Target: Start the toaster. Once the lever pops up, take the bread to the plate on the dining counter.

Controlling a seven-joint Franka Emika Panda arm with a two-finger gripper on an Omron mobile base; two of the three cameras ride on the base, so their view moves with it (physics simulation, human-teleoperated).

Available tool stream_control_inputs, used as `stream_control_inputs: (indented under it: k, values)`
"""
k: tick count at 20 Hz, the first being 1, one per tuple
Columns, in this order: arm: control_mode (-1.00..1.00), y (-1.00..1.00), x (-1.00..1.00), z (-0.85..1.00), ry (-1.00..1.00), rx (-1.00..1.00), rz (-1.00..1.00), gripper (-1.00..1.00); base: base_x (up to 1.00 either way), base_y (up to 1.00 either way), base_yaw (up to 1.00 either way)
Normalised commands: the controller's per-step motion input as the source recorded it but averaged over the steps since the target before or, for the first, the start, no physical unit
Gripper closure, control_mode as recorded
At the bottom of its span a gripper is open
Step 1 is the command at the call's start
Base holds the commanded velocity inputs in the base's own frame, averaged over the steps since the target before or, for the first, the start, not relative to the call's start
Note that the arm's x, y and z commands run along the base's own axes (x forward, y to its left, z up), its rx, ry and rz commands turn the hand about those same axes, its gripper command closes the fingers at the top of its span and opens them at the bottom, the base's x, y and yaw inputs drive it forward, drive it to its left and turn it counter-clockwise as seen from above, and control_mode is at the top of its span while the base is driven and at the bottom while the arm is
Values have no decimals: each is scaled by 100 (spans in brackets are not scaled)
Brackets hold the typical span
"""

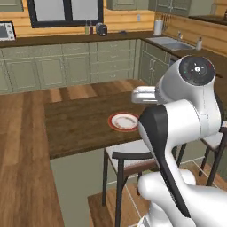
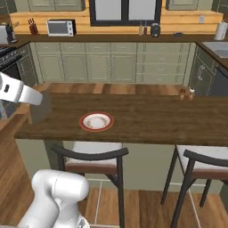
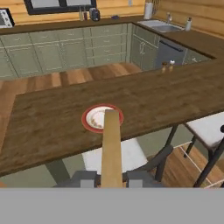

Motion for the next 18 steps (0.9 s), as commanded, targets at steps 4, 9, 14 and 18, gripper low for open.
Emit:
stream_control_inputs:
  k: [4, 9, 14, 18]
  values:
    - [100, 0, 0, 0, 0, 0, 0, 100, 62, -65, 47]
    - [-100, -28, 32, -5, 6, 14, 15, 100, 45, -39, 26]
    - [-100, -85, 84, -34, 8, 31, 35, 100, 0, 0, 0]
    - [-100, -79, 85, -62, 6, 26, 37, 100, 0, 0, 0]
